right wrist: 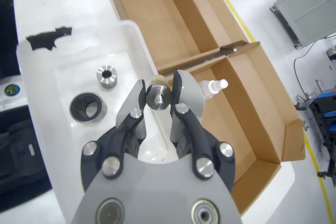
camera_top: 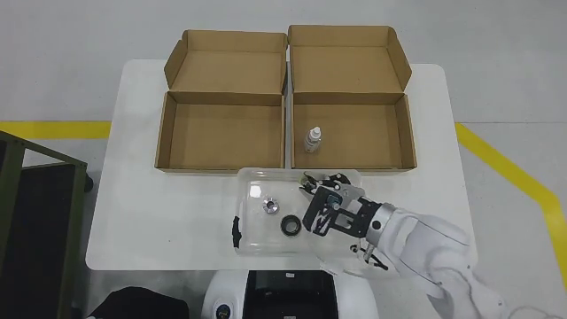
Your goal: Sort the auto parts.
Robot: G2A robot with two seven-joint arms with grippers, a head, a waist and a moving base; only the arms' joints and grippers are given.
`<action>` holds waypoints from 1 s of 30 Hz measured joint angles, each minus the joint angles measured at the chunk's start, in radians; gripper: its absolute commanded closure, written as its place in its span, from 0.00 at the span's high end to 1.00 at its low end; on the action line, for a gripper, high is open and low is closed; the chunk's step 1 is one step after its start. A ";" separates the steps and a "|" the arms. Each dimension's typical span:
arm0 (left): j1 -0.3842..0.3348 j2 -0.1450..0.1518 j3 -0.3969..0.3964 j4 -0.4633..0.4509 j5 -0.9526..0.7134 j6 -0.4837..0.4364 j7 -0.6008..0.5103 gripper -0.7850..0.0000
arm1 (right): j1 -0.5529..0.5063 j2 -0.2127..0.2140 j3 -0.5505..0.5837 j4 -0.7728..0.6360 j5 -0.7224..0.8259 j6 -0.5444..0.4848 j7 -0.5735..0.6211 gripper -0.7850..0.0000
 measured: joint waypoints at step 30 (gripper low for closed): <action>0.000 0.000 0.000 0.000 0.000 0.000 0.000 1.00 | 0.127 -0.042 -0.024 0.124 0.323 0.052 -0.613 0.00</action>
